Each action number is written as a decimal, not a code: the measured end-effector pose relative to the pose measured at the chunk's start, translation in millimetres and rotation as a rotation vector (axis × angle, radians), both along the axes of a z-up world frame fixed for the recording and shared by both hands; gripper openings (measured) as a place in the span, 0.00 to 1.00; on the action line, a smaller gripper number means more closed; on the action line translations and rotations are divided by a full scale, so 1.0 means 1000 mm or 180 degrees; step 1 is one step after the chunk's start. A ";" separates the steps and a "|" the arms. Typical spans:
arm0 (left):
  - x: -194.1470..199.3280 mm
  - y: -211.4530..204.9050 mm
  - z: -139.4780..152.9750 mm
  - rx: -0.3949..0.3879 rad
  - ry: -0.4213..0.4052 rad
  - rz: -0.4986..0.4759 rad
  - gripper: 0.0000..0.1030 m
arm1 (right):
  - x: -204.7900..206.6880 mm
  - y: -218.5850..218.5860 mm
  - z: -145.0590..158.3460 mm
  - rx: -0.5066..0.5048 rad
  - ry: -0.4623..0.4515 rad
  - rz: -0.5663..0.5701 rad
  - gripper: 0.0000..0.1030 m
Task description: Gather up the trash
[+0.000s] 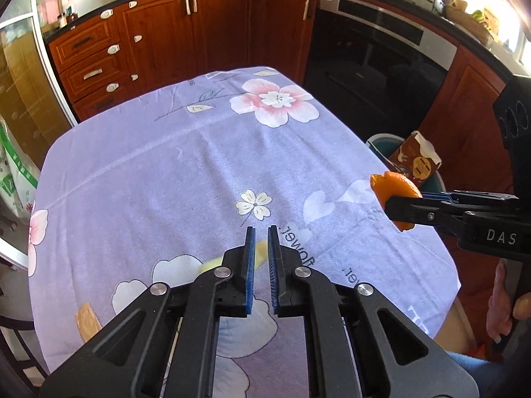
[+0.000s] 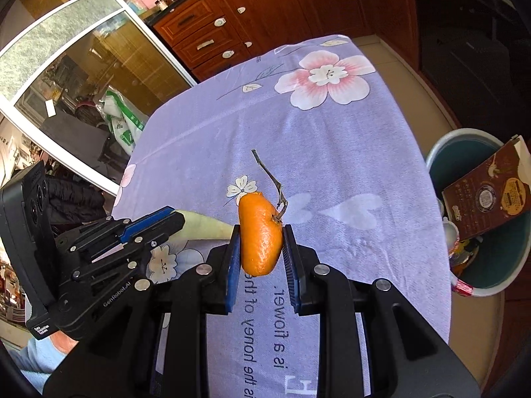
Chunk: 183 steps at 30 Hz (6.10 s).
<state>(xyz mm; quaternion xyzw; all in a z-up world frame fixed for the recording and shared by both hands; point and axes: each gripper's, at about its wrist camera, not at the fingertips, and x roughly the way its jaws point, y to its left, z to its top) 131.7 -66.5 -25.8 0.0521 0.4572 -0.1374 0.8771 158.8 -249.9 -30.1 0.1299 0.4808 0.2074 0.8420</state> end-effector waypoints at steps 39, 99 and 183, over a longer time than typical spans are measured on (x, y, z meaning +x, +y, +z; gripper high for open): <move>-0.003 0.036 -0.067 0.0054 0.0387 -0.0137 0.31 | -0.006 0.012 -0.025 -0.0028 0.0188 0.0080 0.22; 0.053 -0.272 -0.034 0.0239 0.0247 -0.1272 0.65 | -0.027 -0.250 -0.025 0.0022 0.0052 -0.1385 0.23; -0.031 -0.145 0.026 -0.0008 -0.0245 -0.0175 0.96 | -0.115 -0.142 0.009 -0.1312 -0.0396 -0.1179 0.94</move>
